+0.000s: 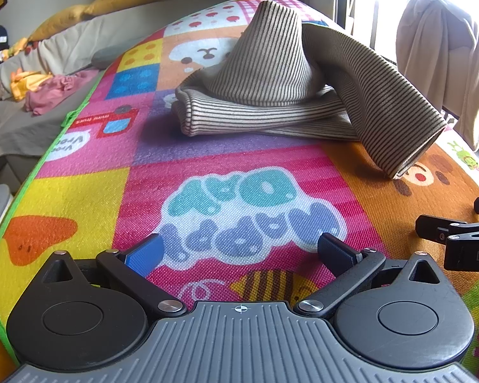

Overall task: Fold clothes
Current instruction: 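Grasp the striped shirt with the left tool while the right tool grasps it too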

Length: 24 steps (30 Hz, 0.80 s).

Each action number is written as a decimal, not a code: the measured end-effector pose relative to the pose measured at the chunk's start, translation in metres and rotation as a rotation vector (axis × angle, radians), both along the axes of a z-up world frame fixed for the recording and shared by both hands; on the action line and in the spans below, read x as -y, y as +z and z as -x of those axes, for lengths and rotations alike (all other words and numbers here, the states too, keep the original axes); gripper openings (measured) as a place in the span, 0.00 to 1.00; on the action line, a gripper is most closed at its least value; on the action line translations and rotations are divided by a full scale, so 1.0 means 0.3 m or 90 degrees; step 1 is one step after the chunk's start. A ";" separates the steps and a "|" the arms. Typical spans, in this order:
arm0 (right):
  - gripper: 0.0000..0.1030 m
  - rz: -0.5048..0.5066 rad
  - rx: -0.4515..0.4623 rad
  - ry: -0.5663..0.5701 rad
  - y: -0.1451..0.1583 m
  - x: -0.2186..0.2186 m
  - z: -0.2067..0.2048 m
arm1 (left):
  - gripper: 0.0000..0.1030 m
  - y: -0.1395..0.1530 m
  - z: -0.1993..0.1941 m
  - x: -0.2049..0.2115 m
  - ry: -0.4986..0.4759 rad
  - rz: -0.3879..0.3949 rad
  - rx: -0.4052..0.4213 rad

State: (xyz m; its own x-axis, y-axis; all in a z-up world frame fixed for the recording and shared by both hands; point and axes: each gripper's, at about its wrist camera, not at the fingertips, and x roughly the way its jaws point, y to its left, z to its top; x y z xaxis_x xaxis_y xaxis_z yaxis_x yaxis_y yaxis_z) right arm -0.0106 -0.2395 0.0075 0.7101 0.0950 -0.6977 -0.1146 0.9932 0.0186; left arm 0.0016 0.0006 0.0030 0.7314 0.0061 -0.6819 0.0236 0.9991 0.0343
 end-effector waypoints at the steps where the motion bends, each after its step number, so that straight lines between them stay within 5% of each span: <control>1: 1.00 0.000 -0.002 0.006 0.001 0.003 -0.001 | 1.00 0.004 -0.005 -0.001 -0.010 -0.001 -0.005; 6: 1.00 -0.017 -0.020 0.058 0.015 0.034 -0.012 | 1.00 0.086 -0.071 -0.050 -0.122 0.073 -0.036; 8: 1.00 -0.085 -0.040 0.088 0.060 0.085 -0.043 | 1.00 0.157 -0.112 -0.092 -0.151 0.101 -0.009; 11: 1.00 -0.181 0.011 0.079 0.192 0.169 -0.129 | 1.00 0.231 -0.227 -0.162 -0.185 0.135 0.005; 13: 1.00 -0.221 0.057 0.051 0.265 0.208 -0.223 | 1.00 0.243 -0.333 -0.209 -0.182 0.161 -0.002; 15: 1.00 -0.268 0.042 0.049 0.275 0.226 -0.373 | 1.00 0.217 -0.451 -0.257 -0.169 0.189 -0.011; 21: 1.00 -0.276 -0.005 0.000 0.117 0.168 -0.787 | 1.00 0.081 -0.703 -0.324 -0.134 0.251 -0.066; 24: 1.00 -0.341 -0.053 0.007 0.031 0.133 -0.861 | 1.00 0.065 -0.722 -0.282 -0.154 0.224 -0.063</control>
State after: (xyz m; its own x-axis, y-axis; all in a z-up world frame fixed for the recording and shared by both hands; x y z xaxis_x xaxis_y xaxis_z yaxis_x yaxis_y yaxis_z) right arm 0.2478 -0.2793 0.0169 0.6510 0.4602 -0.6036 -0.1015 0.8409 0.5316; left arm 0.2182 0.0853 0.0226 0.6141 -0.4030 -0.6786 0.2451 0.9147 -0.3214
